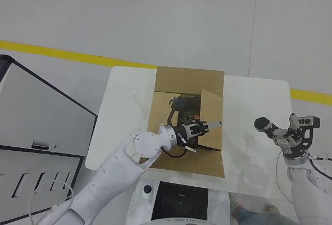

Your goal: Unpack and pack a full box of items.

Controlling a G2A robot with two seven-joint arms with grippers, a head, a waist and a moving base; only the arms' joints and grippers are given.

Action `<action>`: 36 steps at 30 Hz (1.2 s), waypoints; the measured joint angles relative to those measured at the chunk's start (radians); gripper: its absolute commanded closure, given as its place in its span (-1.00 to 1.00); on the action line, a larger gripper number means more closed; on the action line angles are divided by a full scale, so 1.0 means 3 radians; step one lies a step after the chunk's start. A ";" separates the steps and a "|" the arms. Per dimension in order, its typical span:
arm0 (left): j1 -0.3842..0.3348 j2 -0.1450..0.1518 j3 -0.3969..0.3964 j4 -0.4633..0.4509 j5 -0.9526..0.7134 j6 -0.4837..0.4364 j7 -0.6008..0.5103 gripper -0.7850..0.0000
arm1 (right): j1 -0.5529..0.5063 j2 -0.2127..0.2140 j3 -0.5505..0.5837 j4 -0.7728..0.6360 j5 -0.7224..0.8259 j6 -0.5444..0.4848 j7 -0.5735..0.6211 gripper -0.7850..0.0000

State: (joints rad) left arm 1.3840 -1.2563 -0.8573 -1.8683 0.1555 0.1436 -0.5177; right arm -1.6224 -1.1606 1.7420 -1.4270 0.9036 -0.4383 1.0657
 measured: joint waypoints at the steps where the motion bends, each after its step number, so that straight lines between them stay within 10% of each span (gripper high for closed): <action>1: 0.0286 0.0035 0.0015 -0.0348 0.0128 0.0161 -0.0004 -1.00 | -0.0005 -0.0002 0.0009 -0.0021 0.0013 -0.0004 -0.0035 -1.00; 6: 0.1098 0.0116 -0.0092 -0.1618 0.0067 0.0082 0.0072 -1.00 | -0.0018 -0.0009 0.0078 -0.0030 0.0150 -0.0014 -0.0138 -1.00; 36: 0.1084 0.0139 -0.0081 -0.1606 -0.0021 0.0001 0.0177 -1.00 | -0.0051 -0.0005 0.0136 -0.0025 0.0168 0.0026 -0.0095 -1.00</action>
State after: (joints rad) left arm 1.7091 -1.2146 -0.8816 -2.3500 0.1493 0.1438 -0.4647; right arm -1.6376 -1.1623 1.7829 -1.4346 0.9540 -0.4306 1.0372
